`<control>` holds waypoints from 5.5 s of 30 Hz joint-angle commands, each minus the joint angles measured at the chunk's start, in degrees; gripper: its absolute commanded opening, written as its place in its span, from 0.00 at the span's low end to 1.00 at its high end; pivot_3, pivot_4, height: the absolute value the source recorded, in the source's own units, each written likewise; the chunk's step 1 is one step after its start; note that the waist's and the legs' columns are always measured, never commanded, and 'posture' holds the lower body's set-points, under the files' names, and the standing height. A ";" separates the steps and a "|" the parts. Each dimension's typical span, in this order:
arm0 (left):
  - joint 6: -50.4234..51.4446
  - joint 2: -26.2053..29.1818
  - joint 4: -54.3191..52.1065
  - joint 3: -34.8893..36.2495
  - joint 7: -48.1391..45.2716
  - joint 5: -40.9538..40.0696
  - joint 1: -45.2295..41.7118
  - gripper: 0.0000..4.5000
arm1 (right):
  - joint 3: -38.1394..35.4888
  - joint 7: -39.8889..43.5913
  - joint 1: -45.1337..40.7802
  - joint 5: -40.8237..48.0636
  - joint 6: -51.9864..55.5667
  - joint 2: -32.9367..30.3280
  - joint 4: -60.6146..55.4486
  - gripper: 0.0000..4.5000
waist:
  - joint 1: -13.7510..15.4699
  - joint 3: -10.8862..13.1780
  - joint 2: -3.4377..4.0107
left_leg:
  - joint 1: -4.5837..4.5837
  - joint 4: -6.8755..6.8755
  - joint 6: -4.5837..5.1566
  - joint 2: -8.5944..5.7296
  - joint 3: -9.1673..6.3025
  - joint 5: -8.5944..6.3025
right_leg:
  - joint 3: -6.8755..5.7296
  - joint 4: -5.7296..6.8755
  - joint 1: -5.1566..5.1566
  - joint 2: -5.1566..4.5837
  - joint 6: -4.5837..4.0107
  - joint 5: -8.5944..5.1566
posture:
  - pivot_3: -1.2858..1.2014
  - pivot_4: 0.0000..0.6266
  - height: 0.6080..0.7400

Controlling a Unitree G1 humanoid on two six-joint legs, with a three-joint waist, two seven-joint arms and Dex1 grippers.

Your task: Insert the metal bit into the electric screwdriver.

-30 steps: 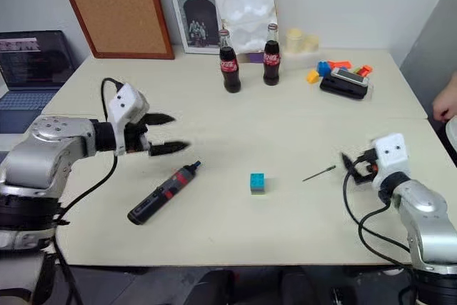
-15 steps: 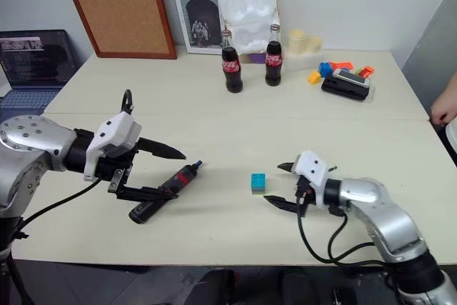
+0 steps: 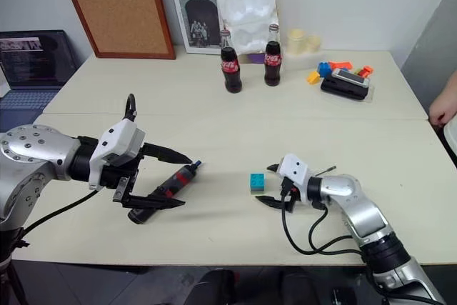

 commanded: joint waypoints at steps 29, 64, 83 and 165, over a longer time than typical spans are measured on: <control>-3.92 -17.41 10.65 -4.23 14.57 5.95 -16.15 1.00 | -22.53 -27.94 -29.50 -5.25 -3.61 -2.27 43.31 0.32 | 0.01 0.03 0.01 | -0.04 0.06 -0.01 -0.15 0.10 0.01 | 0.06 -0.04 0.00 0.01 -0.36 0.26 | 0.52 0.24 1.00; 2.79 -11.54 9.92 1.20 18.36 5.26 -13.80 1.00 | -29.43 -15.82 -18.04 10.07 11.78 -7.23 12.85 0.99 | -1.77 0.04 0.08 | -0.17 -0.11 0.01 -0.53 0.23 0.00 | 0.26 0.19 -0.35 -0.14 -0.17 0.15 | 0.52 0.24 1.00; 29.60 -4.32 -0.99 -2.77 36.93 10.33 0.54 1.00 | -4.73 3.55 -7.88 15.24 18.26 -9.23 -22.07 0.99 | 0.32 0.07 0.03 | 0.07 0.12 0.00 -0.03 -0.06 0.04 | -0.05 0.08 0.06 -0.04 -0.07 0.11 | 0.52 0.24 1.00; 26.69 -12.00 35.42 -37.95 5.76 33.41 -33.44 1.00 | 1.02 -24.11 2.33 6.95 31.32 7.64 -38.09 0.99 | -1.22 0.07 -0.03 | -0.24 0.12 -0.07 0.32 0.00 0.04 | 0.14 1.00 -0.86 0.80 -0.24 -0.04 | 0.52 0.24 1.00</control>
